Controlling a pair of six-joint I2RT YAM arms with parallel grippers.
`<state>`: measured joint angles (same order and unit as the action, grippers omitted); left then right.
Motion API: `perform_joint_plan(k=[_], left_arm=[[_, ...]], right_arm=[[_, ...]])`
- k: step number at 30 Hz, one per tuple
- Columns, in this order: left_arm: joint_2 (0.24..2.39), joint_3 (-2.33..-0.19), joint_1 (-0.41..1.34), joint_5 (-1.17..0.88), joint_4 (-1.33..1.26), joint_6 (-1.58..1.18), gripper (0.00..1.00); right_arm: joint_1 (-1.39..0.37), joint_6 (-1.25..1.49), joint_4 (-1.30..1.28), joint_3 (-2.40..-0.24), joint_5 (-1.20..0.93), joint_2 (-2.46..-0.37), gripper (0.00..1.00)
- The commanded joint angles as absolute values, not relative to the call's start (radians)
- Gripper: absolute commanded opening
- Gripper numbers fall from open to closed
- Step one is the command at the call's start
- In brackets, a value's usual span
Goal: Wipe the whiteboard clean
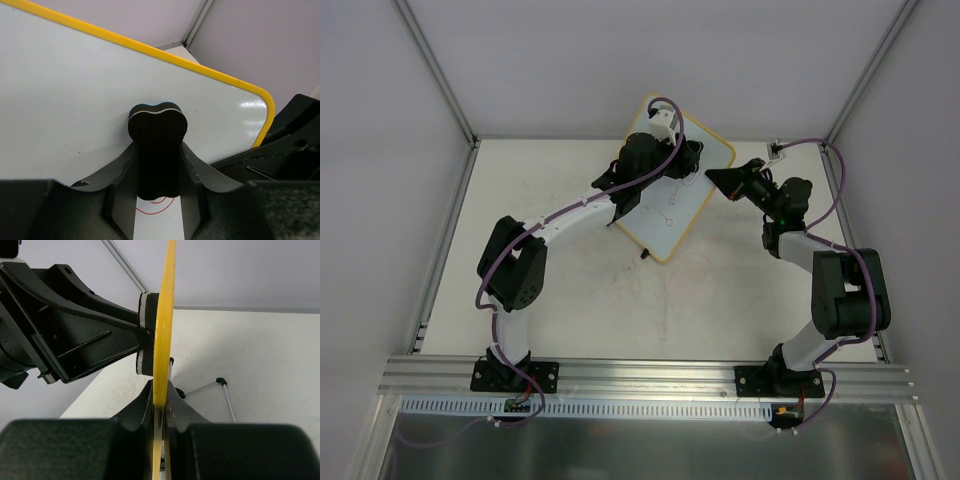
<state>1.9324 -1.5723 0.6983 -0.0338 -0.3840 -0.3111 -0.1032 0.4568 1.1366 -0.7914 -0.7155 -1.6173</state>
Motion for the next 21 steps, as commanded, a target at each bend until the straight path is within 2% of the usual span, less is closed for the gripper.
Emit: perform_joint_plan(k=[1,13,21], left_arm=[[1.947,-1.592,0.703,-0.103,-0.446,-0.278,0.0],[1.968,-1.482,0.721,-0.113,-0.466,-0.233,0.0],[1.987,-1.441,0.738,-0.192,-0.453,-0.192,0.0]], right_arm=[[-0.149,0.413,1.206,-0.813,-0.89,-1.62,0.0],[-0.149,0.411,1.204,-0.81,-0.89,-1.615,0.0],[-0.149,0.413,1.204,-0.813,-0.888,-1.62,0.0]])
